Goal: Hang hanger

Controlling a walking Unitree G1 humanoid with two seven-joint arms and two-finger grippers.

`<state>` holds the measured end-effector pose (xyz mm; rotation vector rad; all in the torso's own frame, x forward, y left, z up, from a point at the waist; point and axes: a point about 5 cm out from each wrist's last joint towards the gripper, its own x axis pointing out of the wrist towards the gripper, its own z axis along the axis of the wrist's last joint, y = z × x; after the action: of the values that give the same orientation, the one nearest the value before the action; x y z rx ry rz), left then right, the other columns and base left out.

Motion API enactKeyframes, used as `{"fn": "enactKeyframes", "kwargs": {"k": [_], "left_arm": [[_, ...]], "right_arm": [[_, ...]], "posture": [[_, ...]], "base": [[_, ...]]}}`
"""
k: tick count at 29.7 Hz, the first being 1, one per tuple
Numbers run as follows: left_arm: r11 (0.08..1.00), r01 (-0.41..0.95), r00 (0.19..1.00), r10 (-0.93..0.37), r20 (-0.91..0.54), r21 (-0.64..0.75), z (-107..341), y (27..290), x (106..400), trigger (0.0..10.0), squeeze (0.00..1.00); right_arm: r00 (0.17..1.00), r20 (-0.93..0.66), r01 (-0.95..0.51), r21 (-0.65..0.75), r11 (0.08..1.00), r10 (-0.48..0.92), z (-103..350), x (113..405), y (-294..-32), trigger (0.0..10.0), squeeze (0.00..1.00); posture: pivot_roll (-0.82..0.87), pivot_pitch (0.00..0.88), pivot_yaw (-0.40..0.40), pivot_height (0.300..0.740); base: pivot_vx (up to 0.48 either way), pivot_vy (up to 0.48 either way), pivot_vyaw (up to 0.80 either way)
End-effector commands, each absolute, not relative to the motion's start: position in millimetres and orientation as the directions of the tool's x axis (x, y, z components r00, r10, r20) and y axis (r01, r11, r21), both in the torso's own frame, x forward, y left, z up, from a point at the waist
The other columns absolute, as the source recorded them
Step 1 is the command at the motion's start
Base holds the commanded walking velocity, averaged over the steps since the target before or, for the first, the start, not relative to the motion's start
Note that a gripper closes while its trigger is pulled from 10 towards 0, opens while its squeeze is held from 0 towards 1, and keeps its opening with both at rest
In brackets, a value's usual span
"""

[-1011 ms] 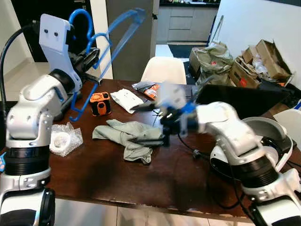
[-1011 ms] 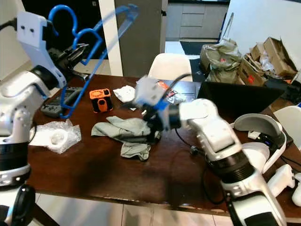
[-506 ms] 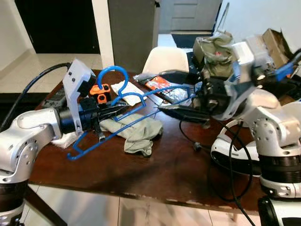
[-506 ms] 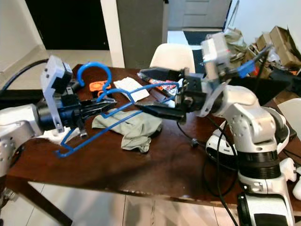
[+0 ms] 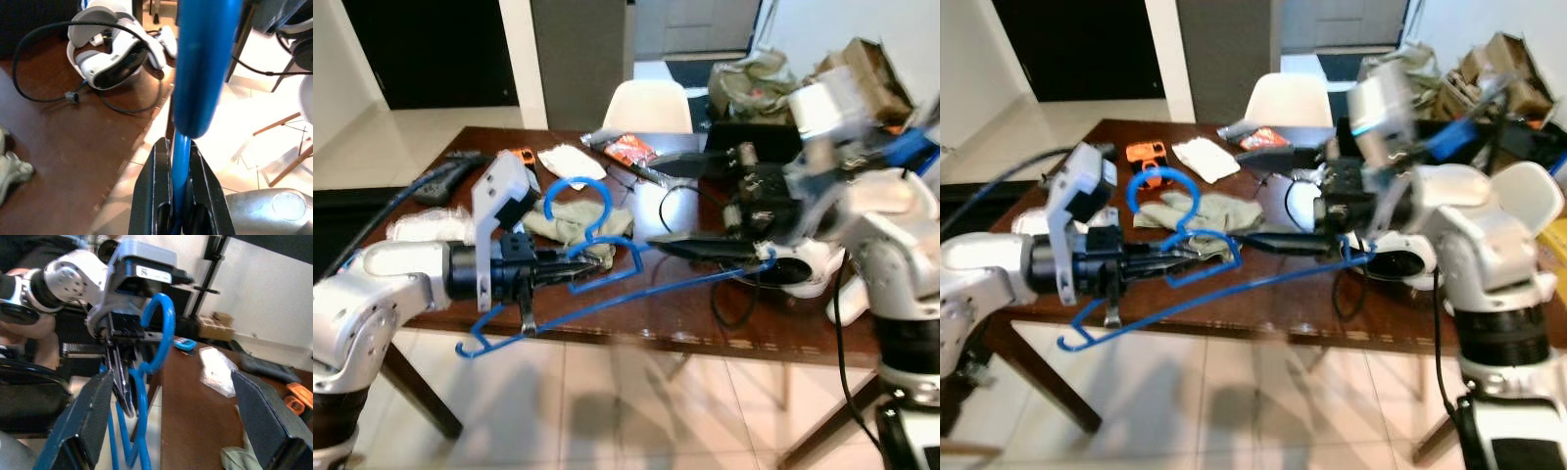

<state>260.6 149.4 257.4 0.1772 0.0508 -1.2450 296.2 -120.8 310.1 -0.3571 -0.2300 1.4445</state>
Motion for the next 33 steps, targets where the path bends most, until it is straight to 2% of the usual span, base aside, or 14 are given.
{"fn": "enactKeyframes", "kwargs": {"k": [1, 7, 15, 17, 23, 24, 27, 29, 30, 32, 33], "left_arm": [[0.267, 0.957, 0.283, -0.945, -0.165, 0.113, 251, 142, 260, 10.0, 0.00], [0.252, 0.962, 0.267, -0.949, -0.170, 0.103, 247, 137, 261, 10.0, 0.00], [0.214, 0.972, 0.229, -0.955, -0.189, 0.099, 243, 131, 261, 10.0, 0.00], [0.185, 0.975, 0.209, -0.952, -0.226, 0.120, 238, 129, 260, 10.0, 0.00], [0.161, 0.976, 0.195, -0.948, -0.252, 0.148, 234, 129, 261, 10.0, 0.00], [0.158, 0.969, 0.205, -0.944, -0.259, 0.189, 234, 129, 264, 10.0, 0.00], [0.158, 0.969, 0.205, -0.944, -0.259, 0.189, 234, 129, 264, 10.0, 0.00], [0.157, 0.958, 0.220, -0.940, -0.262, 0.242, 235, 130, 269, 10.0, 0.00], [0.152, 0.937, 0.240, -0.934, -0.265, 0.315, 237, 130, 275, 10.0, 0.00], [0.152, 0.937, 0.240, -0.934, -0.265, 0.315, 237, 130, 275, 10.0, 0.00], [0.142, 0.919, 0.251, -0.930, -0.267, 0.369, 239, 129, 279, 10.0, 0.00]], "right_arm": [[0.203, -0.112, -0.910, -0.389, 0.145, 0.973, 305, 307, -116, 10.0, 0.00], [0.215, -0.130, -0.916, -0.370, 0.153, 0.968, 300, 309, -117, 10.0, 0.00], [0.185, -0.188, -0.925, -0.364, 0.106, 0.965, 296, 304, -122, 10.0, 0.00], [0.125, -0.278, -0.940, -0.342, 0.024, 0.952, 290, 295, -129, 10.0, 0.00], [0.075, -0.345, -0.951, -0.306, -0.036, 0.936, 284, 289, -132, 10.0, 0.00], [0.061, -0.370, -0.957, -0.285, -0.051, 0.927, 281, 287, -132, 10.0, 0.00], [0.061, -0.370, -0.957, -0.285, -0.051, 0.927, 281, 287, -132, 10.0, 0.00], [0.056, -0.384, -0.964, -0.263, -0.051, 0.922, 278, 287, -131, 10.0, 0.00], [0.044, -0.403, -0.969, -0.239, -0.059, 0.914, 274, 287, -130, 10.0, 0.00], [0.044, -0.403, -0.969, -0.239, -0.059, 0.914, 274, 287, -130, 10.0, 0.00], [0.033, -0.420, -0.973, -0.220, -0.066, 0.907, 271, 286, -129, 10.0, 0.00]], "posture": [[0.04, 0.000, 0.006, 0.740], [0.04, 0.000, 0.005, 0.740], [0.03, 0.000, 0.011, 0.740], [0.03, 0.000, 0.011, 0.740], [0.02, 0.000, 0.011, 0.740], [0.02, 0.000, 0.011, 0.740], [0.02, 0.000, 0.011, 0.740], [0.02, 0.000, 0.011, 0.740], [0.01, 0.000, 0.011, 0.740], [0.01, 0.000, 0.011, 0.740], [0.01, 0.000, 0.011, 0.740]], "base": [[-0.368, 0.000, -0.76], [-0.369, 0.000, -0.76], [-0.368, 0.000, -0.76], [-0.345, 0.000, -0.70], [-0.299, 0.000, -0.68], [0.000, 0.000, -0.66], [0.000, 0.000, -0.66], [0.000, 0.000, -0.65], [0.000, 0.000, 0.00], [0.000, 0.000, 0.00], [0.000, 0.000, 0.00]]}}
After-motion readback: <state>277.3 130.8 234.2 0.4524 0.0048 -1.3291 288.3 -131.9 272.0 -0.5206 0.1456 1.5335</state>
